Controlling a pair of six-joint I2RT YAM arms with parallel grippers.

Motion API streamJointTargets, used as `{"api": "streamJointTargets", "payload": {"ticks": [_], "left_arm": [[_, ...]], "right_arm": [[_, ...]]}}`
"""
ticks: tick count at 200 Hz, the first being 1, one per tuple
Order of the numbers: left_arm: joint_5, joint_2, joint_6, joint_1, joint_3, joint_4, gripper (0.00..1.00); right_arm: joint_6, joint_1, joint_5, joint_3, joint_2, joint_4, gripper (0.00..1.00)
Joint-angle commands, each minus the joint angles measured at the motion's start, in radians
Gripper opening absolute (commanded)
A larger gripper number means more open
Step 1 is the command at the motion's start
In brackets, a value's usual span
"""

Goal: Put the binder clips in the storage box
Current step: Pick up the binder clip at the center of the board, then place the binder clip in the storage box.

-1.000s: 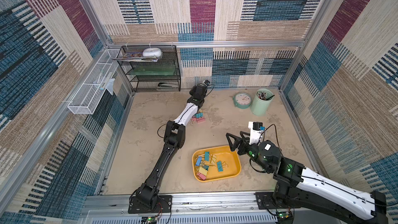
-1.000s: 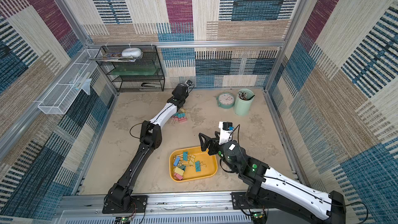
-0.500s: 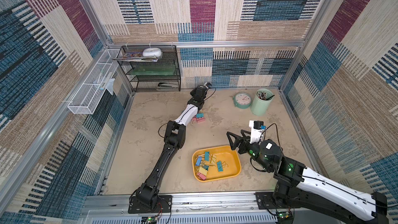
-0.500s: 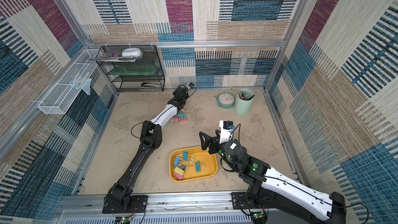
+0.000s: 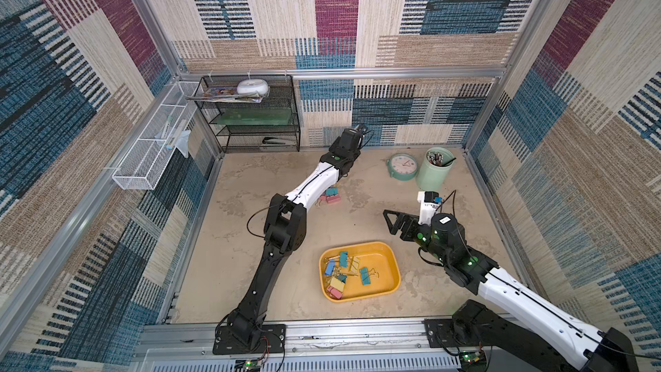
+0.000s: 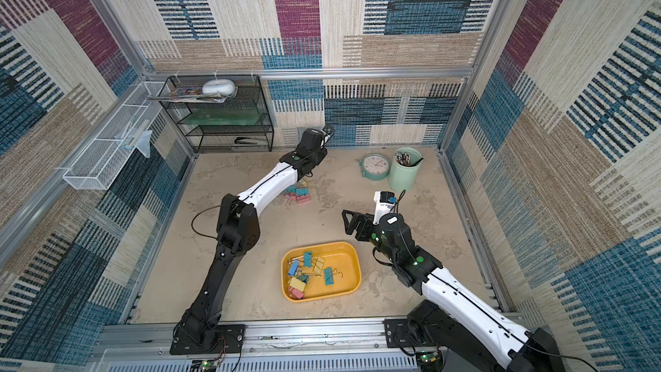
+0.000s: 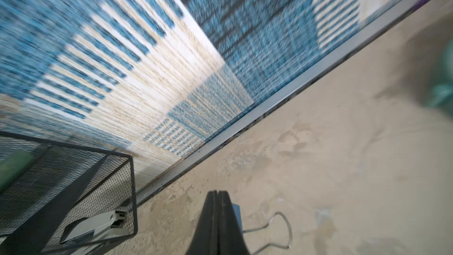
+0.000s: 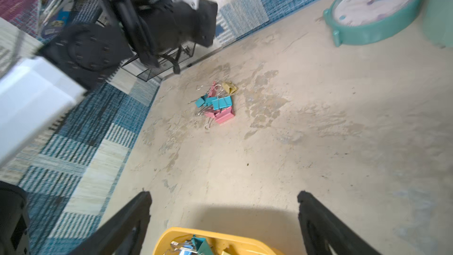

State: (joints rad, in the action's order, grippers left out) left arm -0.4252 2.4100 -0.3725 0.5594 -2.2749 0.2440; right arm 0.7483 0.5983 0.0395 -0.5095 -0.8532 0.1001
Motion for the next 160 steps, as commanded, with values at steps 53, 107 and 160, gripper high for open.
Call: {"api": "streamJointTargets", "payload": {"ticks": [53, 107, 160], "left_arm": [[0.348, -0.799, 0.515, 0.148, 0.791, -0.236, 0.0], [0.378, -1.291, 0.768, 0.259, 1.434, -0.402, 0.0], [0.411, -1.351, 0.887, 0.379, 1.695, -0.411, 0.0]], "right_arm": [[0.178, -0.285, -0.473, 0.159, 0.009, 0.265, 0.97], [0.265, -0.393, -0.546, 0.266, 0.082, 0.325, 0.97], [0.236, -0.39, -0.524, 0.275, 0.171, 0.24, 0.97]]}}
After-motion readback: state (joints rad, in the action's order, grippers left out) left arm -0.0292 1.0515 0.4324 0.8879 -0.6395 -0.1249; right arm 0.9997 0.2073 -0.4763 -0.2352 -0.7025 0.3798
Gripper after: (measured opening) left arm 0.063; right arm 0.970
